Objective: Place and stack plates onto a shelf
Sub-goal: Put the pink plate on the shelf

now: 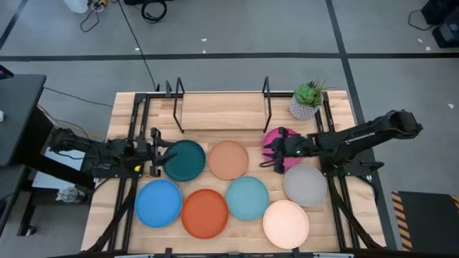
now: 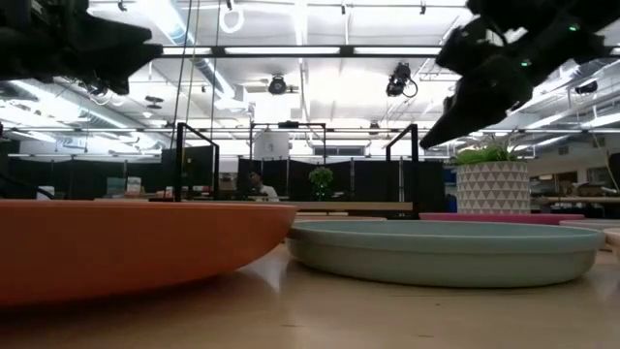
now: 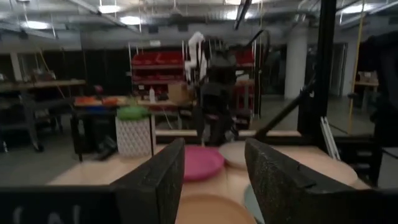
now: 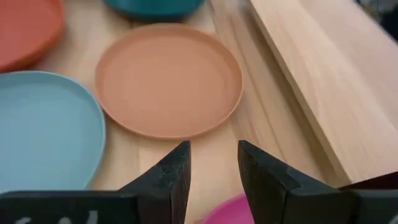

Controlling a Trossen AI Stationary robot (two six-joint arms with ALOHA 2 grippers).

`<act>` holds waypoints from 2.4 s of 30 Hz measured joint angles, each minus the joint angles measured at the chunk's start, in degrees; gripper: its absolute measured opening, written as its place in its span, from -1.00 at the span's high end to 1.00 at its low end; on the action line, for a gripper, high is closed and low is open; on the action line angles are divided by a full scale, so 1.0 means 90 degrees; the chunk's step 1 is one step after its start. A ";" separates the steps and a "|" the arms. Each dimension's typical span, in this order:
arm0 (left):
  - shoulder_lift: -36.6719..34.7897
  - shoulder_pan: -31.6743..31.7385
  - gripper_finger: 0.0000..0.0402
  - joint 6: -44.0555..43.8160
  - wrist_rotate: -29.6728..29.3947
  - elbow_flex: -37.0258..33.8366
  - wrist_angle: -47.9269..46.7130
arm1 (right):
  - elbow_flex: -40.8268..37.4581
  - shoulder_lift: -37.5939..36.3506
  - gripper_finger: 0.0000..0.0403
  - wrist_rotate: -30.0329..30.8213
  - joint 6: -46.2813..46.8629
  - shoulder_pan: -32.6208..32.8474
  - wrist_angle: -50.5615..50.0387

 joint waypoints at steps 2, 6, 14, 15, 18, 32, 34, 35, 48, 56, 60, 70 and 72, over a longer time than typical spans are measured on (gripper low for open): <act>0.0252 0.0000 0.14 -0.0042 0.0000 0.0000 0.0028 | 0.0270 0.0334 0.31 0.0037 0.0173 0.0051 -0.0203; 0.0766 0.0000 0.16 -0.0117 0.0000 0.0000 0.0096 | 0.0935 0.0898 0.31 0.0037 0.0658 0.0075 -0.1113; 0.1795 0.0000 0.17 -0.0047 -0.0002 0.0000 0.1252 | 0.1978 0.1851 0.27 -0.0071 0.1503 0.0070 -0.3011; 0.1929 0.0003 0.17 0.0012 0.0000 0.0000 0.1421 | 0.2071 0.1962 0.25 -0.0118 0.1595 0.0070 -0.3186; 0.2375 0.0005 0.17 0.0223 0.0000 0.0000 0.2004 | 0.2295 0.2303 0.16 -0.0246 0.1904 0.0072 -0.3715; 0.3663 0.0005 0.17 0.0337 -0.0019 0.0000 0.2785 | 0.2501 0.3266 0.06 -0.0653 0.2779 0.0064 -0.4625; 0.3684 0.0005 0.17 0.0343 -0.0019 -0.0002 0.2770 | 0.2501 0.3362 0.12 -0.0691 0.2795 0.0049 -0.4696; 0.3684 0.0005 0.17 0.0343 -0.0024 -0.0002 0.2757 | 0.2501 0.3402 0.15 -0.0720 0.2797 0.0045 -0.4708; 0.3676 0.0010 0.17 0.0514 -0.0070 0.0000 0.2799 | 0.2501 0.3541 0.51 -0.0743 0.2795 0.0041 -0.4814; 0.3677 0.0010 0.17 0.0498 -0.0070 0.0000 0.2783 | 0.2501 0.3529 0.79 -0.0852 0.2794 0.0009 -0.4860; 0.3677 0.0010 0.17 0.0498 -0.0070 0.0000 0.2783 | 0.2618 0.3531 0.82 -0.0953 0.2772 0.0007 -0.5054; 0.3677 0.0010 0.17 0.0500 -0.0070 0.0000 0.2783 | 0.3823 0.3536 0.85 -0.1068 0.2449 0.0315 -0.6004; 0.3677 0.0010 0.17 0.0500 -0.0070 0.0000 0.2784 | 0.4094 0.3536 0.86 -0.1133 0.2334 0.0423 -0.6098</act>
